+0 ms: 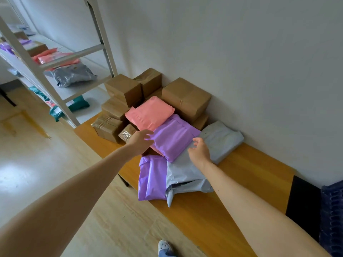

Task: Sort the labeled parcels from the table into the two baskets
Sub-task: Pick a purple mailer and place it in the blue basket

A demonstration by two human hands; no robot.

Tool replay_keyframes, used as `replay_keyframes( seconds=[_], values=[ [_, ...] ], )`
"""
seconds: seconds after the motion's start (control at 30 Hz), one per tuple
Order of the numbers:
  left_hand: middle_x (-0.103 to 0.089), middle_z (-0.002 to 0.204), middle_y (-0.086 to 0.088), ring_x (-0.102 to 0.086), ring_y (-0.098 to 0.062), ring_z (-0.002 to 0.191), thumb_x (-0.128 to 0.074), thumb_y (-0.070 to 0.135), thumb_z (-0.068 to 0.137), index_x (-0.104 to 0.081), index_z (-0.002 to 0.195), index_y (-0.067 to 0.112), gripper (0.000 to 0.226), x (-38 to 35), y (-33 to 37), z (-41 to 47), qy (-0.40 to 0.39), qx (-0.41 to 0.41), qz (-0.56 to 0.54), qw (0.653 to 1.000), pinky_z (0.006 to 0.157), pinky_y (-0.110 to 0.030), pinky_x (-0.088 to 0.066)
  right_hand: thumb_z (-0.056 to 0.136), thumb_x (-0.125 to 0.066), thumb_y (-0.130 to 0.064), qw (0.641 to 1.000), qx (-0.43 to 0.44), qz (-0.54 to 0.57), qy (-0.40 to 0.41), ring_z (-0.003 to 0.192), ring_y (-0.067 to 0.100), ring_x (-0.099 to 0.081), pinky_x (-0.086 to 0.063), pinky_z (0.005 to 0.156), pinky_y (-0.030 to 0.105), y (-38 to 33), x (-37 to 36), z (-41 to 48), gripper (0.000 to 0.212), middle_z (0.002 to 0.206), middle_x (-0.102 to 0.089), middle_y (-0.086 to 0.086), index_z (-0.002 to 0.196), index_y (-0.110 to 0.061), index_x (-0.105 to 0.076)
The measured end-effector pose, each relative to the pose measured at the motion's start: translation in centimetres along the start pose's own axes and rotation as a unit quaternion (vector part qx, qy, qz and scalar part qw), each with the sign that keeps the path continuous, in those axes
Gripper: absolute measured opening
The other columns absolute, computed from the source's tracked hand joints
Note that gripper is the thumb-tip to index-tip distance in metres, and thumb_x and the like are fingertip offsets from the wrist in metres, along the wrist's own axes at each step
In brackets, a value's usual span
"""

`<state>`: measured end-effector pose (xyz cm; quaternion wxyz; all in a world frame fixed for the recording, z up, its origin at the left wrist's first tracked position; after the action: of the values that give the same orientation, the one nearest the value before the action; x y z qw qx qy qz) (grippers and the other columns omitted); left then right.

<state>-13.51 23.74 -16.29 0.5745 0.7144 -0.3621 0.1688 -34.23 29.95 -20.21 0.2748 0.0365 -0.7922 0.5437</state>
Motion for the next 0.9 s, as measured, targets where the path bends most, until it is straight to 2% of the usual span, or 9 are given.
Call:
replay_keyframes(
  seconds=[0.2,0.33,0.4,0.47,0.5,0.6,0.7,0.83,0.9],
  values=[
    [-0.055,0.136,-0.002,-0.053,-0.020,0.120,-0.053,0.006,0.095,-0.056,0.131,0.013,0.037,-0.8,-0.3,3.5,-0.039,-0.043,0.024,0.998,0.096,-0.023,-0.038,0.093,-0.052,-0.008,0.998,-0.057,-0.001,-0.024,0.123,0.023,-0.048,-0.038,0.085,0.026,0.7,-2.5,2.3,0.048,0.140,-0.046,0.009,0.140,-0.012,-0.038],
    [-0.050,0.140,-0.001,-0.050,-0.020,0.124,-0.052,0.007,0.095,-0.055,0.133,0.016,0.039,-1.2,0.2,5.8,-0.095,-0.068,0.038,0.992,0.093,-0.021,-0.036,0.093,-0.054,-0.009,0.995,-0.096,0.023,-0.005,0.120,0.024,-0.051,-0.040,0.085,0.026,1.0,-3.4,3.6,0.049,0.136,-0.049,0.010,0.139,-0.010,-0.039],
    [-0.050,0.138,-0.001,-0.052,-0.020,0.117,-0.051,0.008,0.095,-0.055,0.133,0.017,0.039,-1.4,0.4,6.7,-0.120,-0.072,0.055,0.989,0.081,-0.016,-0.036,0.092,-0.056,-0.008,0.992,-0.119,0.041,0.008,0.117,0.025,-0.053,-0.041,0.085,0.027,1.0,-3.9,3.8,0.049,0.134,-0.050,0.012,0.138,-0.008,-0.040],
    [-0.054,0.127,-0.005,-0.054,-0.020,0.098,-0.050,0.006,0.095,-0.057,0.131,0.014,0.038,-1.7,0.5,7.5,-0.137,-0.083,0.064,0.985,0.065,-0.014,-0.036,0.091,-0.057,-0.007,0.987,-0.144,0.069,0.024,0.109,0.023,-0.055,-0.042,0.082,0.027,1.1,-4.5,4.0,0.048,0.130,-0.053,0.013,0.136,-0.006,-0.041],
    [-0.055,0.124,-0.006,-0.054,-0.020,0.094,-0.048,0.004,0.094,-0.057,0.131,0.013,0.039,-1.8,0.5,7.8,-0.144,-0.089,0.066,0.983,0.062,-0.014,-0.037,0.090,-0.057,-0.006,0.984,-0.154,0.085,0.033,0.105,0.023,-0.056,-0.042,0.080,0.028,1.1,-4.7,4.1,0.046,0.127,-0.054,0.013,0.134,-0.005,-0.042],
    [-0.057,0.129,-0.011,-0.056,-0.024,0.103,-0.045,0.001,0.092,-0.058,0.130,0.015,0.042,-2.2,0.5,8.5,-0.159,-0.099,0.075,0.979,0.084,-0.027,-0.043,0.088,-0.058,-0.002,0.969,-0.189,0.145,0.059,0.105,0.032,-0.060,-0.051,0.086,0.038,0.9,-5.4,4.4,0.039,0.121,-0.058,0.019,0.125,-0.001,-0.048],
    [-0.059,0.125,-0.015,-0.057,-0.025,0.096,-0.045,0.003,0.092,-0.058,0.130,0.016,0.042,-2.5,0.4,9.1,-0.172,-0.108,0.065,0.977,0.082,-0.031,-0.045,0.088,-0.056,0.001,0.946,-0.224,0.216,0.087,0.104,0.033,-0.061,-0.049,0.095,0.047,0.9,-6.0,4.6,0.035,0.116,-0.060,0.021,0.123,0.002,-0.051],
    [-0.060,0.107,-0.012,-0.053,-0.023,0.079,-0.049,0.006,0.092,-0.058,0.129,0.014,0.039,-2.8,0.1,9.9,-0.187,-0.111,0.051,0.975,0.064,-0.024,-0.040,0.088,-0.053,0.003,0.910,-0.252,0.315,0.098,0.085,0.027,-0.055,-0.048,0.074,0.040,0.4,-6.4,4.4,0.015,0.094,-0.060,0.020,0.101,0.005,-0.061],
    [-0.057,0.095,-0.007,-0.051,-0.020,0.073,-0.053,0.010,0.092,-0.058,0.127,0.013,0.035,-2.9,-0.2,10.2,-0.199,-0.098,0.032,0.974,0.058,-0.022,-0.040,0.088,-0.055,0.000,0.890,-0.271,0.352,0.107,0.082,0.027,-0.055,-0.047,0.072,0.038,0.2,-6.4,4.3,0.013,0.090,-0.060,0.019,0.097,0.004,-0.063]
  ],
)
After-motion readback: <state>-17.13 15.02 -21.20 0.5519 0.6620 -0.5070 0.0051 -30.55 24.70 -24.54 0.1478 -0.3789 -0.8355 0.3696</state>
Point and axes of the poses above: each hand's wrist, its own z-axis towards the middle knuckle, its own x-axis out of the back of the hand, y = z × x, the point moved 1 cm from there along z, towards the middle knuckle
